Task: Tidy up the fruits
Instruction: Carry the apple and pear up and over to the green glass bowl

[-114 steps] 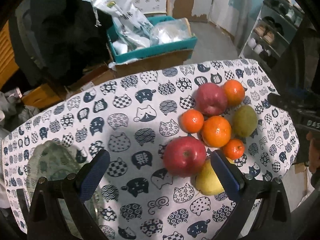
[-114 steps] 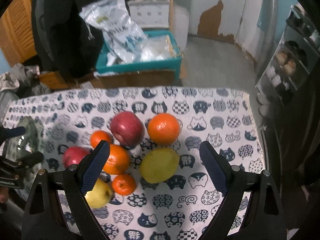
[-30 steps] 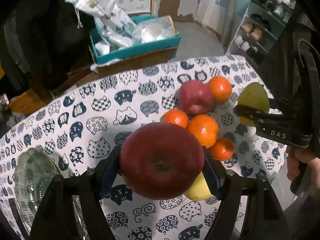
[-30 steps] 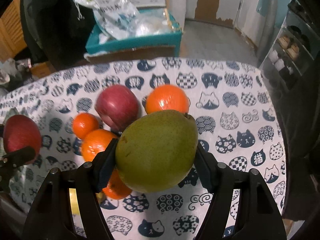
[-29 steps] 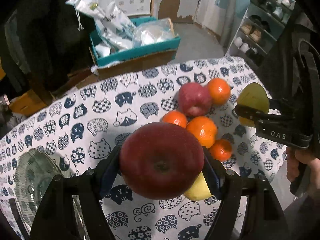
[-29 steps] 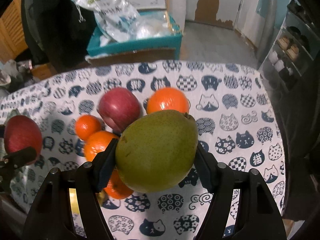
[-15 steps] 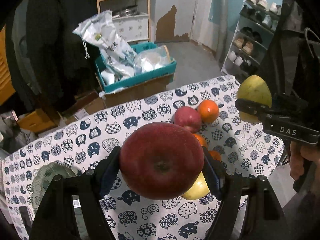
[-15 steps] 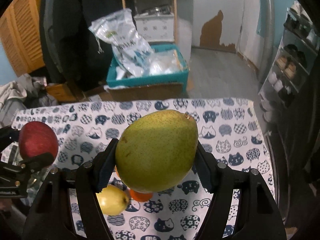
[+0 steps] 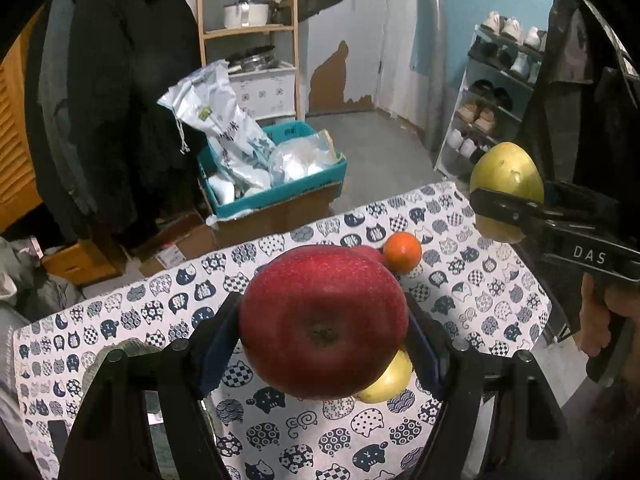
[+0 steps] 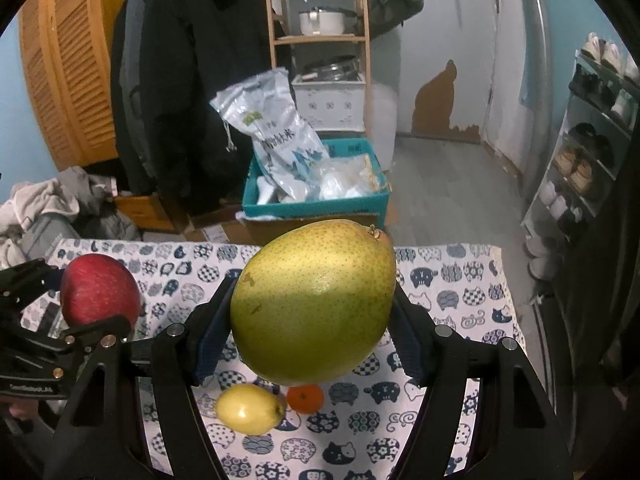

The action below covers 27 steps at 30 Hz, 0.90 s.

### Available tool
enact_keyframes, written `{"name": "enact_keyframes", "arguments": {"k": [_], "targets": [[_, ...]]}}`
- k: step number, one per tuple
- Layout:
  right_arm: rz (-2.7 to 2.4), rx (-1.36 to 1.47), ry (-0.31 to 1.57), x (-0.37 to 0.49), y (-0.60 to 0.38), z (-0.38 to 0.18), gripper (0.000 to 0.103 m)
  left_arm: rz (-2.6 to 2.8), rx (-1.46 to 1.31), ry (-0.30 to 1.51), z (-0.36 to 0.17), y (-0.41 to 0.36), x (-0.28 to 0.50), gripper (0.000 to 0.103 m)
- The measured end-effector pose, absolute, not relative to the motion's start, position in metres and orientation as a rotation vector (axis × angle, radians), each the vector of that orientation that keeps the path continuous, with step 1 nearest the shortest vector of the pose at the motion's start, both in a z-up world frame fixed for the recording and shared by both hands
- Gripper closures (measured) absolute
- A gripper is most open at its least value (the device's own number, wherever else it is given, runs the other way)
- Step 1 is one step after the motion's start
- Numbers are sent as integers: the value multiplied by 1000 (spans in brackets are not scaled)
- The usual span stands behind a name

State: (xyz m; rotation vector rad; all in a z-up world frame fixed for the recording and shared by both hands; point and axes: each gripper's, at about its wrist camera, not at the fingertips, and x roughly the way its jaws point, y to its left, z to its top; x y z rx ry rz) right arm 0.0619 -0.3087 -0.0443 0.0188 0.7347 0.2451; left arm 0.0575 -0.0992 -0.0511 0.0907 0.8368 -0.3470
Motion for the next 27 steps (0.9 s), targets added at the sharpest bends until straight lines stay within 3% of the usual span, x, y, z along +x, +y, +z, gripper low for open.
{"name": "enact_keyframes", "arguments": {"k": [27], "targets": [[362, 2, 675, 48, -255, -15, 32, -299, 43, 782, -31, -44, 32, 25]]}}
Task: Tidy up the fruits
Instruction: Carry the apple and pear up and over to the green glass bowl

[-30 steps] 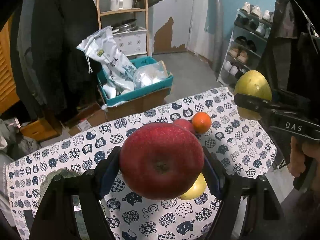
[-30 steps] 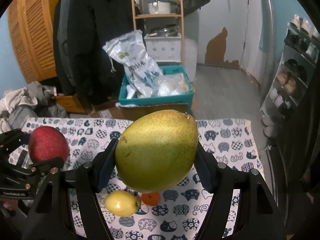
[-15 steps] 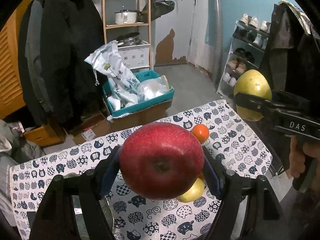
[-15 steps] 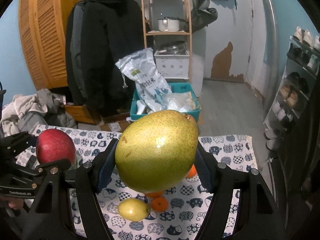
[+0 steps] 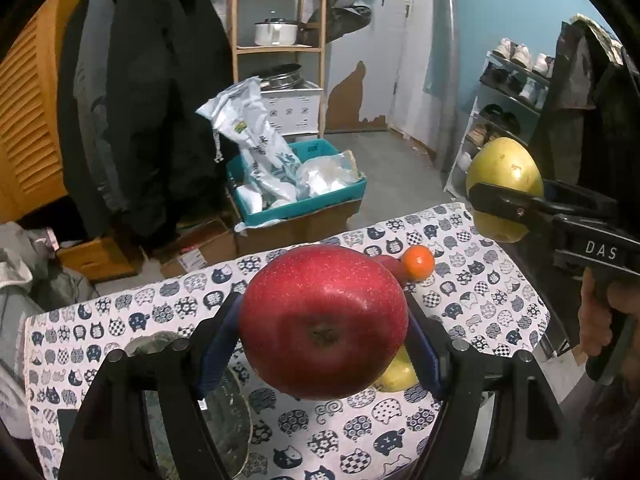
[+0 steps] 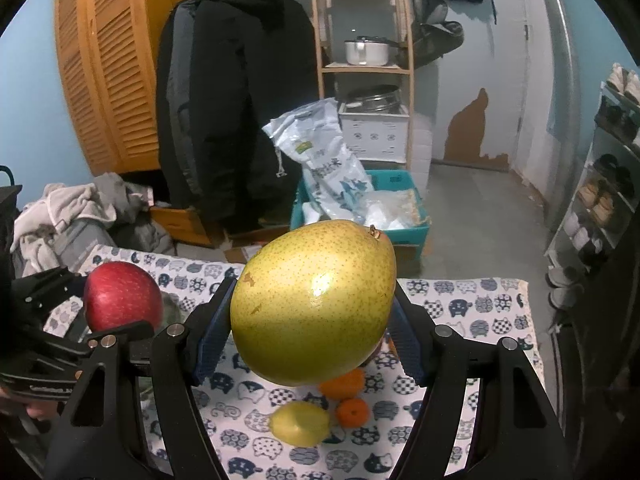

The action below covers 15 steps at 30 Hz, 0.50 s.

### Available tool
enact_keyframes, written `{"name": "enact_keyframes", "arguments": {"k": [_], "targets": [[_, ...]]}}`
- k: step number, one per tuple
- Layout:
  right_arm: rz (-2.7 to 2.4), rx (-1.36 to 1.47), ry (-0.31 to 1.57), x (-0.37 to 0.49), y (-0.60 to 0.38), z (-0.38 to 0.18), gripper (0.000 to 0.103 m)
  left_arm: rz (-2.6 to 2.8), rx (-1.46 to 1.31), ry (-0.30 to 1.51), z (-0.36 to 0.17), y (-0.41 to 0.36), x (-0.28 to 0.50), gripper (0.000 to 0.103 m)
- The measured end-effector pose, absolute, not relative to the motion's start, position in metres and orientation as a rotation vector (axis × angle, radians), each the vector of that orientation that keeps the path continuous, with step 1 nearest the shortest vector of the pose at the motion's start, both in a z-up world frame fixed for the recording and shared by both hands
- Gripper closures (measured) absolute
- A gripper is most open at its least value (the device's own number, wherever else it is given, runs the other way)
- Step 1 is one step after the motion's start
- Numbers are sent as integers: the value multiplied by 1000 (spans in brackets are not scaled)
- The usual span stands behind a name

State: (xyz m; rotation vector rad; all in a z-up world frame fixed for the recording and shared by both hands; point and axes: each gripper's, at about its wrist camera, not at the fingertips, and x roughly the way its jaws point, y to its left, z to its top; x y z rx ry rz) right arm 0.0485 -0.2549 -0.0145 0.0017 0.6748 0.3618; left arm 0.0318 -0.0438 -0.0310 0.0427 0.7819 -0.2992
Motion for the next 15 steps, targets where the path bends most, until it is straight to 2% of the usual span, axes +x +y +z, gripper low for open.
{"name": "enact_keyframes", "arguments": {"k": [15], "targets": [[455, -42, 701, 49, -192, -16, 32, -194, -10, 795, -36, 18, 17, 25]]}}
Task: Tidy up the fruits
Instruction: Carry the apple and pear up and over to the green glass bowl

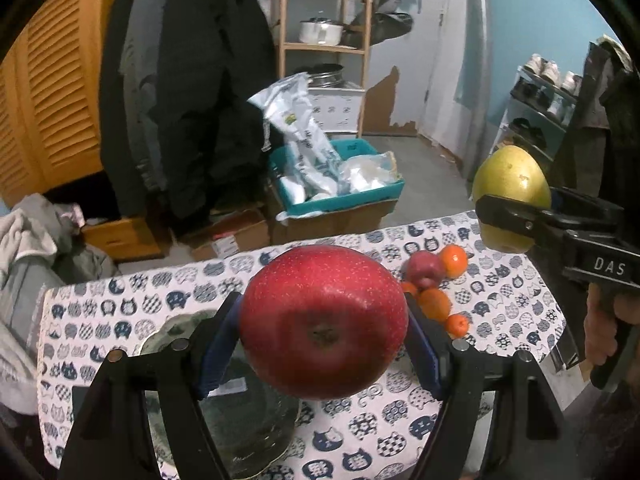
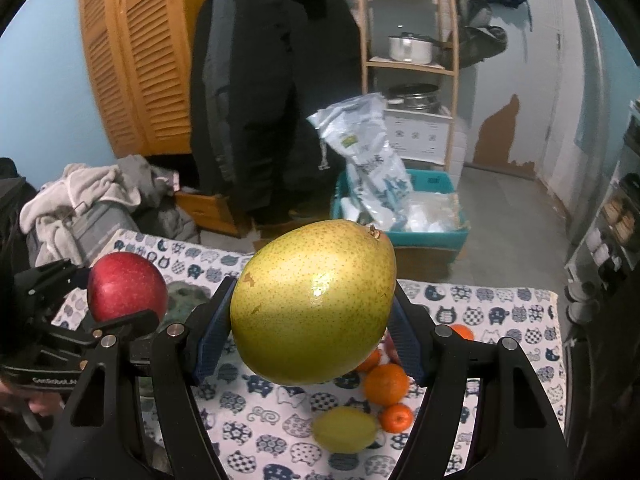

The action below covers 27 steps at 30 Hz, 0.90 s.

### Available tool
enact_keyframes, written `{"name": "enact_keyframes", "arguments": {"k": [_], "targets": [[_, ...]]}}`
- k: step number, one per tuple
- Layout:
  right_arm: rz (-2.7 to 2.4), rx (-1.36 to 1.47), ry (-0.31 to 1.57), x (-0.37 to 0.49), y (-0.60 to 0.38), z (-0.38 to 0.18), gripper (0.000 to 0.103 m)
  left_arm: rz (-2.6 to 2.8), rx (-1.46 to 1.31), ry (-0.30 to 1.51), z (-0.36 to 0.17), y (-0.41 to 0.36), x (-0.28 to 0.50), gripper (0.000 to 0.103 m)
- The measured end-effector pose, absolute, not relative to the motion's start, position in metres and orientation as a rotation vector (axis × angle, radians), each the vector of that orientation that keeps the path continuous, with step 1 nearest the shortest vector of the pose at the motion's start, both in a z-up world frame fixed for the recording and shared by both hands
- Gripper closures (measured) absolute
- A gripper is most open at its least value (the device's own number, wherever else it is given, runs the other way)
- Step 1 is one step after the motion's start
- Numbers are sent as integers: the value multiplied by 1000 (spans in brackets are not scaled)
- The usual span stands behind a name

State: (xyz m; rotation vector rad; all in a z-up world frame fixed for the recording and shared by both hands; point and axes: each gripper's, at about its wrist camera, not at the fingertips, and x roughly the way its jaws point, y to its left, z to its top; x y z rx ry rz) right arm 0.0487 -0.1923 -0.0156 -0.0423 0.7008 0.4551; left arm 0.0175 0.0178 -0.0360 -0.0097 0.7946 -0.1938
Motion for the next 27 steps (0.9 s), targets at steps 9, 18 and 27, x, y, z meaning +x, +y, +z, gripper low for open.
{"name": "enact_keyframes", "arguments": {"k": [9, 18, 27], "targets": [[540, -57, 743, 50, -145, -26, 32, -128, -40, 813, -49, 57, 9, 25], [610, -105, 769, 52, -93, -35, 32, -45, -82, 860, -72, 103, 2, 25], [663, -127, 784, 53, -51, -39, 32, 23, -131, 916, -101, 145, -3, 25]]}}
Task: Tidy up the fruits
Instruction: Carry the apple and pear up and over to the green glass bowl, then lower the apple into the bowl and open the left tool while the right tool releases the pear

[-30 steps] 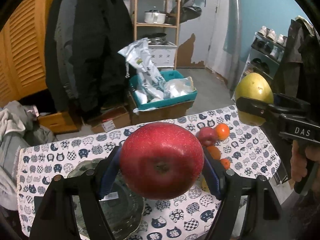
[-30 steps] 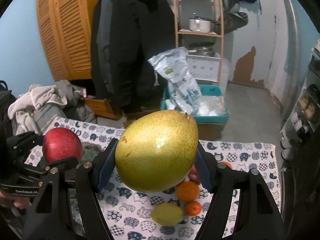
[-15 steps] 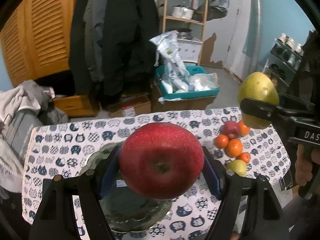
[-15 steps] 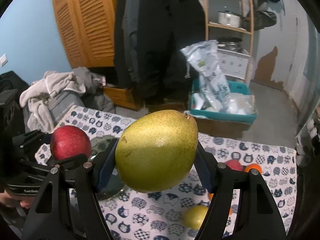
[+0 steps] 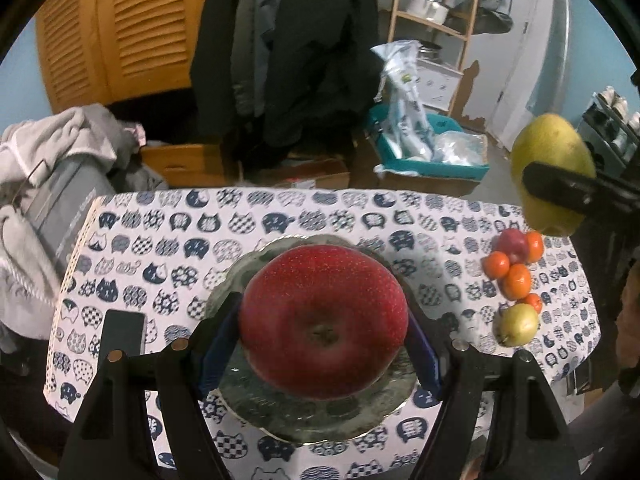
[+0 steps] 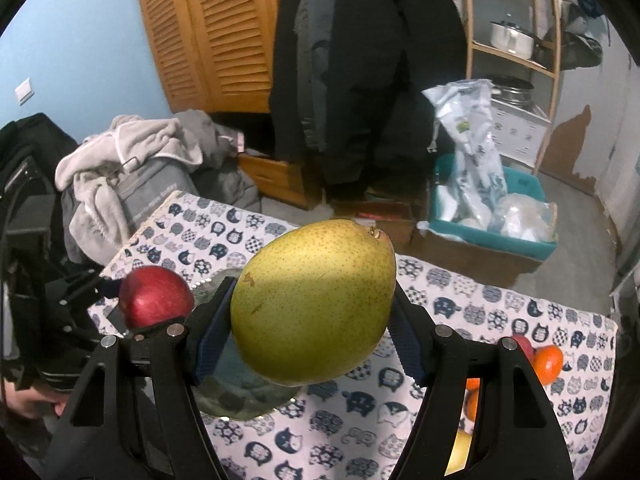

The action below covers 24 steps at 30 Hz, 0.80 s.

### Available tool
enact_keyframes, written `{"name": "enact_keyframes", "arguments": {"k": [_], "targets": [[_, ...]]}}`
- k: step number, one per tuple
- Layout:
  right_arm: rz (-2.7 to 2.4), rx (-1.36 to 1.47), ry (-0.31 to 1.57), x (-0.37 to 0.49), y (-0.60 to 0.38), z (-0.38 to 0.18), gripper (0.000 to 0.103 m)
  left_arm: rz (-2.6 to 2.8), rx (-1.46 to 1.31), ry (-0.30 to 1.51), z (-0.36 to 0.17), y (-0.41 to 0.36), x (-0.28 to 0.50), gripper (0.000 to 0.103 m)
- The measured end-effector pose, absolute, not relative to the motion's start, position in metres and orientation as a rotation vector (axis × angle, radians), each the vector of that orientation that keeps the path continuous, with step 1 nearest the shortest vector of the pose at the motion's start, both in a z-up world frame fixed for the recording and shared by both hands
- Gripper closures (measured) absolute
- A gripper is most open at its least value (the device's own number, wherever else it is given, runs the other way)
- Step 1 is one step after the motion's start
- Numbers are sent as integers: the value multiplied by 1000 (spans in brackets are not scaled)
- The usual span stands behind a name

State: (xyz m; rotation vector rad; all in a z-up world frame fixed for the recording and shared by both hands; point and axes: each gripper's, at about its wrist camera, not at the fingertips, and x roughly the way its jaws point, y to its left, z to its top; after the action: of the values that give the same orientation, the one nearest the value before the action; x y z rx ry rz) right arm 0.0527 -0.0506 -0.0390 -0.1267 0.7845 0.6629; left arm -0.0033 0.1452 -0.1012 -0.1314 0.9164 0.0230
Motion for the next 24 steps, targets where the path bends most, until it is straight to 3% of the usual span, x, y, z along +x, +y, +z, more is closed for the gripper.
{"name": "enact_keyframes", "arguments": {"k": [24], "targets": [[718, -192, 913, 59, 5, -101, 32, 90, -243, 1176, -199, 179, 8, 25]]}}
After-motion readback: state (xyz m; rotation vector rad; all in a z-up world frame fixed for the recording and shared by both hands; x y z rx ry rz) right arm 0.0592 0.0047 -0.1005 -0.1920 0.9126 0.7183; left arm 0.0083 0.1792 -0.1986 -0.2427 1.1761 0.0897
